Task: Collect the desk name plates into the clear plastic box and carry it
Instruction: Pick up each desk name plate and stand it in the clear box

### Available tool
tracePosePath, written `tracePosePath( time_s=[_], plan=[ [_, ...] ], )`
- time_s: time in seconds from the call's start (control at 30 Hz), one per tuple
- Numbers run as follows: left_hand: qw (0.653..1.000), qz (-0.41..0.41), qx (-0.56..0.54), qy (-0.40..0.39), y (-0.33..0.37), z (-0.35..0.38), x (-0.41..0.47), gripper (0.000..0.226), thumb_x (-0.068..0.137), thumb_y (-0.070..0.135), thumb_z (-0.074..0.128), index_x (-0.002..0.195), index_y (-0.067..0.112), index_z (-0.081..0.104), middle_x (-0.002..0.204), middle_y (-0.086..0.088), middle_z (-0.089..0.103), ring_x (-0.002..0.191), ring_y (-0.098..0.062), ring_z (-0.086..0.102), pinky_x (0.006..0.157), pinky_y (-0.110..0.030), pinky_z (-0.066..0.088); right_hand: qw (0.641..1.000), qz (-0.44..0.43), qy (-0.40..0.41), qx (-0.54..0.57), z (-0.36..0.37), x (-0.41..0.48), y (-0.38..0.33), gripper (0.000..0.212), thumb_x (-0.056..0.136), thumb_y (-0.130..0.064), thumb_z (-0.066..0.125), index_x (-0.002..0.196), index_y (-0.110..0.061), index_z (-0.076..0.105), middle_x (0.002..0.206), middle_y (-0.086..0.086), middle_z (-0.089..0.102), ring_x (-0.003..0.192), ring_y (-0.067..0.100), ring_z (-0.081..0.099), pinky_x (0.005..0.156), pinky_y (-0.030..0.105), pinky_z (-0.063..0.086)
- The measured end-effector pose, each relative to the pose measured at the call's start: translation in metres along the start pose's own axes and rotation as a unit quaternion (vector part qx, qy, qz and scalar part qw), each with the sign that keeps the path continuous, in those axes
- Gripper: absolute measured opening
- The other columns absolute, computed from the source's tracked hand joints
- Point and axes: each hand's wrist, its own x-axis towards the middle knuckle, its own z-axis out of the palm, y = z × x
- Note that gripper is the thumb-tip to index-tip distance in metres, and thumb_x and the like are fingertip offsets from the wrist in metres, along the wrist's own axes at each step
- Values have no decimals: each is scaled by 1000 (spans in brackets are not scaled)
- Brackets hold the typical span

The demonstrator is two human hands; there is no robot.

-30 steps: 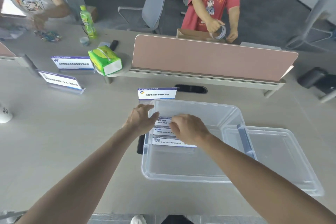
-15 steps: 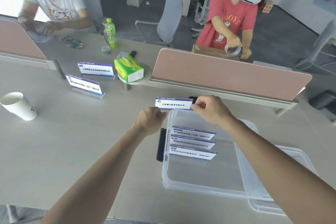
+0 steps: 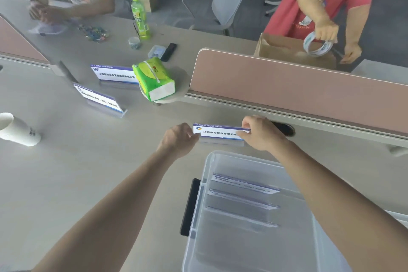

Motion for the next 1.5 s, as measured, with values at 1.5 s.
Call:
tracePosePath(
  time_s=[1.5],
  plan=[
    [954, 194, 228, 21, 4, -98, -67, 36, 94, 36, 58, 128, 24, 58, 119, -16, 63, 113, -38, 56, 88, -40, 49, 966, -198, 91, -141, -79, -94, -120, 18, 97, -31, 44, 98, -26, 62, 98, -6, 66, 88, 28, 60, 72, 36, 49]
  ],
)
